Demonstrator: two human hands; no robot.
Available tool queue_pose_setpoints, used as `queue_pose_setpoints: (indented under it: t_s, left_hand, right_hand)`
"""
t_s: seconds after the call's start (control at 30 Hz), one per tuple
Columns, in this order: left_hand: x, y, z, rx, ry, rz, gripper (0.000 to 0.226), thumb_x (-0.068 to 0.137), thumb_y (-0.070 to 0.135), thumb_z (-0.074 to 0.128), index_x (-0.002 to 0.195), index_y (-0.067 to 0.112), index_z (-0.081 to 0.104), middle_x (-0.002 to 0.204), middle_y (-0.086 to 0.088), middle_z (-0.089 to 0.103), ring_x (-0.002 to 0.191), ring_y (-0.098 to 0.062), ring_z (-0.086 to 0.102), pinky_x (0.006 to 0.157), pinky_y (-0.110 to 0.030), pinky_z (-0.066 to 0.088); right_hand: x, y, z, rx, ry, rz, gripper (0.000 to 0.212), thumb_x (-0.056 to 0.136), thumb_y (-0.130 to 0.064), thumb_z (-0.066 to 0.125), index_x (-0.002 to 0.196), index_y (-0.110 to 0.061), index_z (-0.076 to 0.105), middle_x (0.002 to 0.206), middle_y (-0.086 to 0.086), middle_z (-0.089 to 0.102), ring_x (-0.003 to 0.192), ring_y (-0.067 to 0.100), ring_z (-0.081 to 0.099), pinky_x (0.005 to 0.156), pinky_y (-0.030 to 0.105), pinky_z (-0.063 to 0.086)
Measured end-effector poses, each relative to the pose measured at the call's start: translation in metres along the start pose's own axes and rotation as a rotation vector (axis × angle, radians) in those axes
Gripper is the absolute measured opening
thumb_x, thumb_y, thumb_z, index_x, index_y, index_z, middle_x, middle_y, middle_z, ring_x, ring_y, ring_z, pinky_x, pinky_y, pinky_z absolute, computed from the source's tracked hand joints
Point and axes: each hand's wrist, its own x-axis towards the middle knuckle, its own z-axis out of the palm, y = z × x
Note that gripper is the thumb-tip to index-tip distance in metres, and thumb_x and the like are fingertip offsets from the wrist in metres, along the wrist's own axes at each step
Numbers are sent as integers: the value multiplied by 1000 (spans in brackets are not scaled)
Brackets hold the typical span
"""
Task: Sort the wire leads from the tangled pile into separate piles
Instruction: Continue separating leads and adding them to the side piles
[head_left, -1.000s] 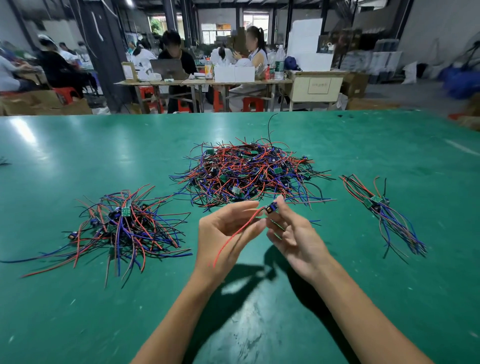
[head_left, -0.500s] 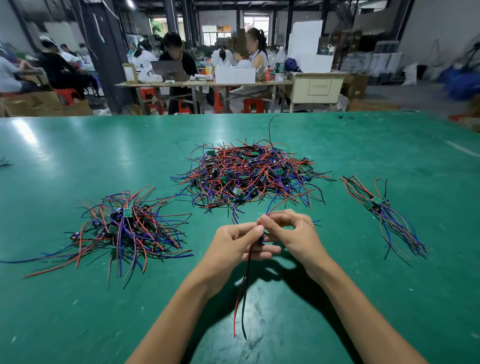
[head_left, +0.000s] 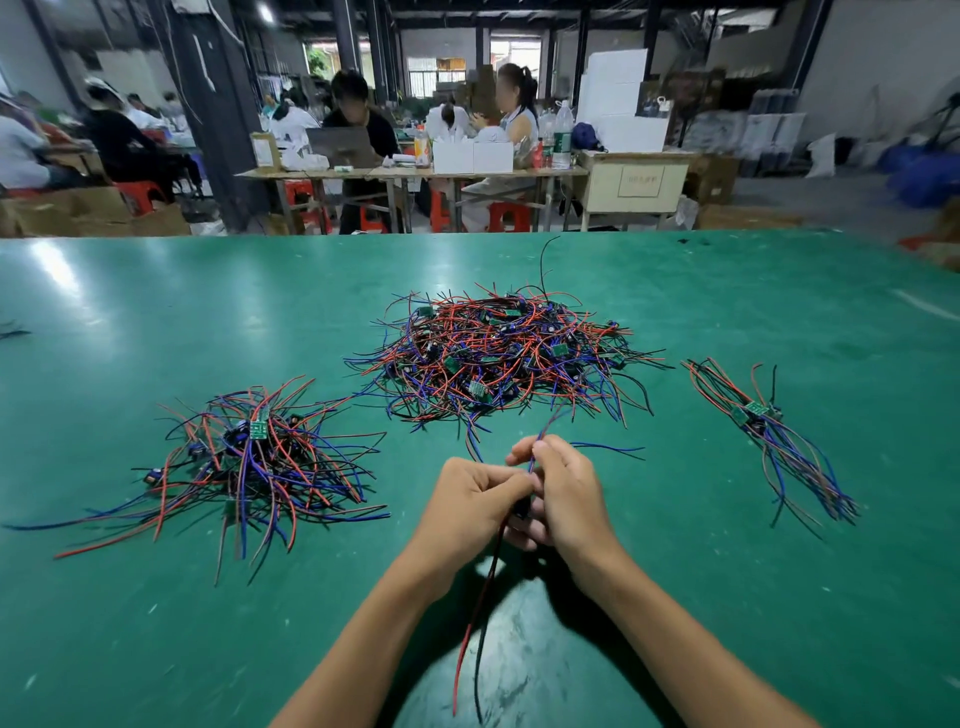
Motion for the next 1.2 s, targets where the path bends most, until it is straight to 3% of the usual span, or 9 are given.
queue_pose_setpoints:
  t_s: [0.13,0.3,0.47,0.6,0.73,0.87,1.03,1.2]
  left_hand:
    - [-5,0,-1,36,-167,-67,27,96,7,56,76,10,74,80,-17,76,57,-23,72,49,-23,53]
    - [-9,4,-1,108,-321,-77,28,96,6,56,77,12,74,82,-16,76,59,-21,72,52,-22,54]
    - [-8,3,-8,131,-204,-23,24,98,12,58,89,8,79,94,-10,77,72,-14,66,64,-22,53]
    - [-3,5,-17,8,-43,-17,22,98,23,61,101,15,81,83,4,68,68,-7,56,66,-20,52]
    - [-3,8,-25,5,-65,-62,23,99,30,59,101,20,80,94,12,74,72,-13,65,67,-24,55]
    - [-2,4,-26,16,-107,-133,23,101,28,57,104,19,78,95,0,74,74,-21,70,66,-27,58]
    - [-1,1,-34,-37,-184,-141,27,97,21,63,117,3,69,105,-12,76,82,-25,74,72,-27,59]
    - [2,-5,-36,138,-18,-51,16,96,5,63,109,-1,71,86,-10,75,57,-14,65,55,-21,54]
  right_hand:
    - [16,-12,-16,-4,187,12,29,99,-12,40,80,-16,62,85,0,68,60,13,54,44,22,41]
    - [23,-21,-34,285,314,196,23,98,-18,43,79,-18,57,79,-3,71,60,15,51,54,26,42]
    - [23,-25,-44,329,180,201,29,101,-27,44,83,-20,65,72,-6,73,62,15,53,55,27,42]
    - [22,-25,-43,16,-18,39,49,102,-56,40,99,-25,77,88,-2,77,61,8,59,56,24,45]
    - [12,-22,-36,-164,-229,-166,26,94,-48,62,97,-29,80,88,-4,76,67,6,57,56,16,43]
    - [8,-21,-32,-179,-314,-188,22,97,-35,63,97,-23,81,87,-4,77,73,2,61,62,11,45]
    - [10,-24,-38,-132,-172,-146,21,98,-34,61,93,-25,79,85,2,78,69,8,68,58,15,47]
    - [18,-29,-49,1,-14,-85,18,98,-30,63,95,-20,78,83,4,78,62,8,66,56,16,51]
